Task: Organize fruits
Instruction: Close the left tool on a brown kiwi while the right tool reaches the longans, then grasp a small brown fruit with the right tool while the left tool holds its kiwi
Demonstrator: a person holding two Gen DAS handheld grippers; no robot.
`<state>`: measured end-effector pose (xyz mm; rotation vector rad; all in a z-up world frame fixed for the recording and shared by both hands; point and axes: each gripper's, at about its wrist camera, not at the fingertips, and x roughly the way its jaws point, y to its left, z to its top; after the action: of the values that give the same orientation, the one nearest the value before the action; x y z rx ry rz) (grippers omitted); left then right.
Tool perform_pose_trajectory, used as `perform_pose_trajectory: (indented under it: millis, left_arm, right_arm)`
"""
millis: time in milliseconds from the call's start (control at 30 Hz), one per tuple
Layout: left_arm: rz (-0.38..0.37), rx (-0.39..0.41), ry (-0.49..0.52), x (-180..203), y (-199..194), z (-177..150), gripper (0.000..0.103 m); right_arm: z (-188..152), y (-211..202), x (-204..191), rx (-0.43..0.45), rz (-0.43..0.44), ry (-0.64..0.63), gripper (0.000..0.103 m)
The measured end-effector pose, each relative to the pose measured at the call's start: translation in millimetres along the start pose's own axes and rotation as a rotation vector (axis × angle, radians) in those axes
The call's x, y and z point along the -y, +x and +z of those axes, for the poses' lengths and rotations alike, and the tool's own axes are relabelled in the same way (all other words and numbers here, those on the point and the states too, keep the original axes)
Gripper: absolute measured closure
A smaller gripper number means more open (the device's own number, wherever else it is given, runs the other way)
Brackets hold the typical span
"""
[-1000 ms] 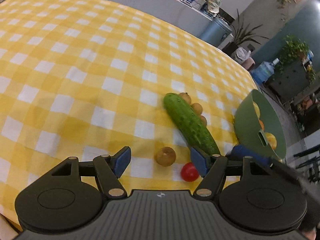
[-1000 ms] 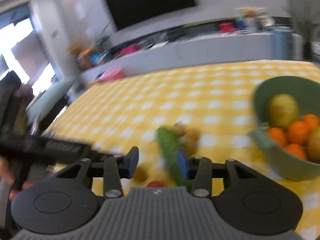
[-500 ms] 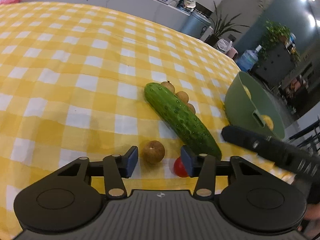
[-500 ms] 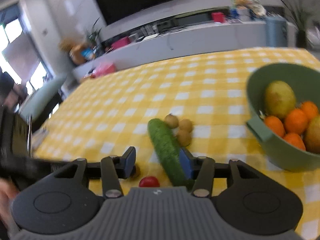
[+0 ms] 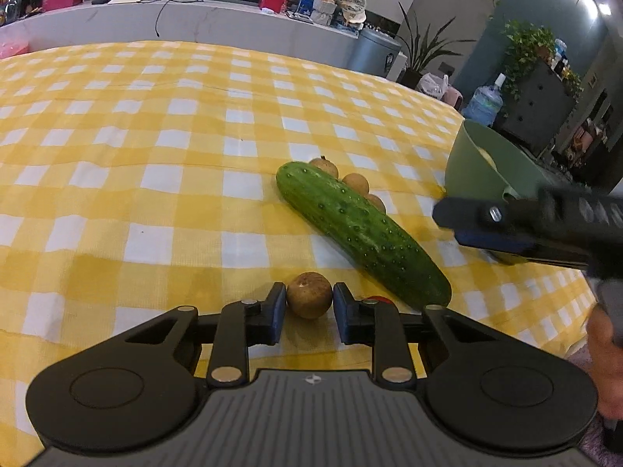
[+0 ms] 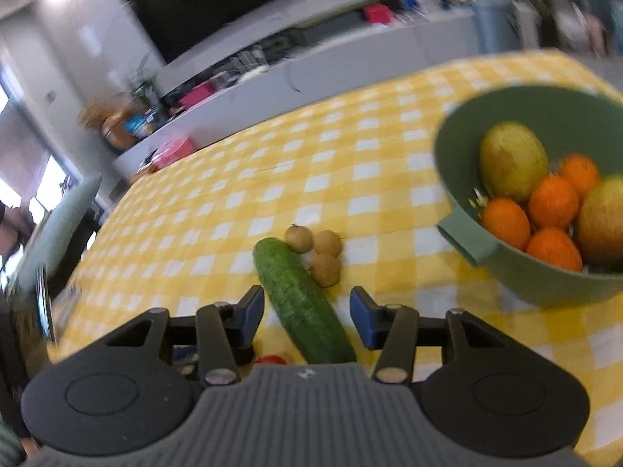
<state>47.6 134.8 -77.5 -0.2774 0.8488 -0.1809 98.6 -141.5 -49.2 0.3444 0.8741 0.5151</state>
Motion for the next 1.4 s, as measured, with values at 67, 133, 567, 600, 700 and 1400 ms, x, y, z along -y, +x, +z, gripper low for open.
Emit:
perform_pose_trajectory:
  millis: [67,133,567,600,700,1400]
  left_arm:
    - [-0.01,0.022,-0.001,-1.7,-3.7,1.0,0.074]
    - [-0.024,0.039,-0.007,-3.9,-7.2,2.3,0.074]
    - [-0.071,0.07,-0.025,-6.5,-9.8,7.0,0.074]
    - [-0.072,0.068,-0.023,-6.0,-9.1,6.8,0.074]
    - [-0.07,0.06,-0.019,-4.8,-7.0,6.3,0.074]
    - [-0.079,0.06,-0.036,-8.5,-14.0,6.8,0.074]
  right_arm:
    - [8.2,5.1,7.4,0.004,-0.002,0.095,0.057]
    - [17.4,6.4,8.4,0.044,0.004,0.158,0.058]
    - [20.7,64.4,14.2,-0.08,-0.003,0.223,0.061]
    - [20.9,65.4,15.6,-0.082,0.003,0.235,0.062]
    - [18.2,65.3,17.8,-0.069,0.018,0.249,0.069]
    - [14.7,62.6,27.5,-0.053,0.005,0.309,0.082]
